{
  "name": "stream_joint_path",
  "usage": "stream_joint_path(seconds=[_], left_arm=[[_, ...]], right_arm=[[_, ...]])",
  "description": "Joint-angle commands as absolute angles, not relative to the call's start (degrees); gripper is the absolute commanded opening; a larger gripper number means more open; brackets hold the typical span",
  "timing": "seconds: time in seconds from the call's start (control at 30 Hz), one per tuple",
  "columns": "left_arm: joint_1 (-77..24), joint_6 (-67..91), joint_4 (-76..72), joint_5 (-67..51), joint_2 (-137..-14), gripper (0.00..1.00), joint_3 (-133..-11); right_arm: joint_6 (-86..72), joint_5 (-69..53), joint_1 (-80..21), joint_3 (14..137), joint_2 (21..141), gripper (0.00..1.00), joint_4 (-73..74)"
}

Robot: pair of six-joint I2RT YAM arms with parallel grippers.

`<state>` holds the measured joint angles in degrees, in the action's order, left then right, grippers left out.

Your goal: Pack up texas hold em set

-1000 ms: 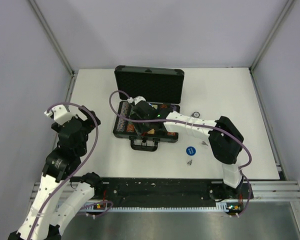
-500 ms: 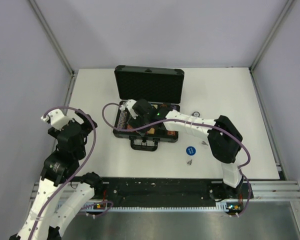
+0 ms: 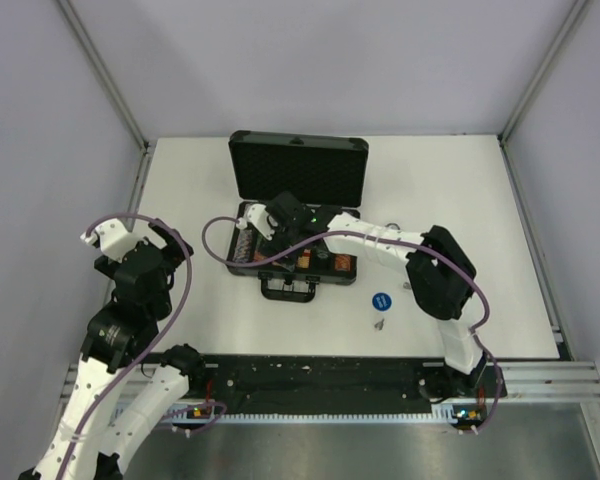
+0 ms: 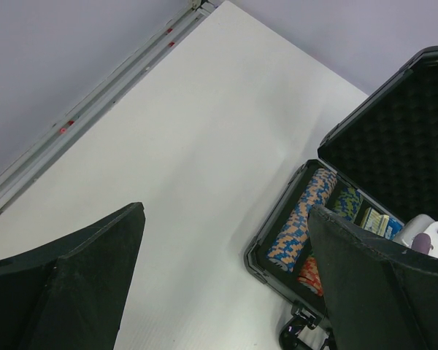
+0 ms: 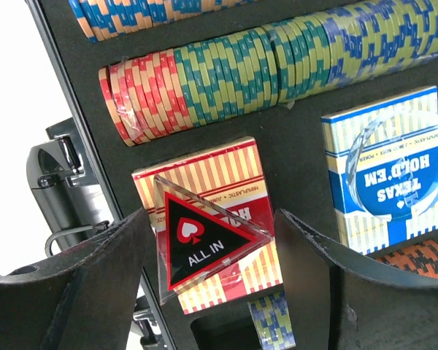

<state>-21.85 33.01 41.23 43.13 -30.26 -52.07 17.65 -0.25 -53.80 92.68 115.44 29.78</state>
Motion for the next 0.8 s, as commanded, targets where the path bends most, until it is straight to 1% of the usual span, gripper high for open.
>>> stream_joint_path(seconds=[0.0,0.17,0.27,0.37,0.47,0.6,0.7,0.77], left_arm=[[-21.71,32.34,39.9,44.12,-30.59,0.99,-53.0],[-21.71,32.17,39.29,43.95,-31.02,0.99,-53.0],[-21.71,32.17,38.85,43.77,-31.29,0.99,-53.17],[-21.71,32.17,38.67,43.68,-31.73,0.99,-53.52],[-21.71,32.17,38.67,43.51,-31.82,0.99,-53.79],[-21.71,32.26,38.5,43.07,-31.73,0.99,-53.79],[-21.71,29.28,35.61,36.5,-31.82,0.99,-53.44],[-21.71,27.35,32.89,30.97,-31.9,0.99,-52.39]], right_arm=[[20.22,-1.85,-53.53,95.62,117.42,0.69,30.59],[19.25,-2.03,-53.53,96.68,116.02,0.7,30.85],[17.32,-1.41,-53.53,97.99,114.18,0.76,30.67],[14.95,-1.06,-53.61,98.17,111.19,0.84,29.01],[12.58,1.22,-53.53,97.91,108.12,0.89,28.04],[8.36,5.35,-52.74,94.67,102.93,0.9,28.74],[3.44,9.65,-51.77,89.66,97.49,0.9,30.23],[0.45,13.34,-50.98,86.41,93.8,0.92,32.51]])
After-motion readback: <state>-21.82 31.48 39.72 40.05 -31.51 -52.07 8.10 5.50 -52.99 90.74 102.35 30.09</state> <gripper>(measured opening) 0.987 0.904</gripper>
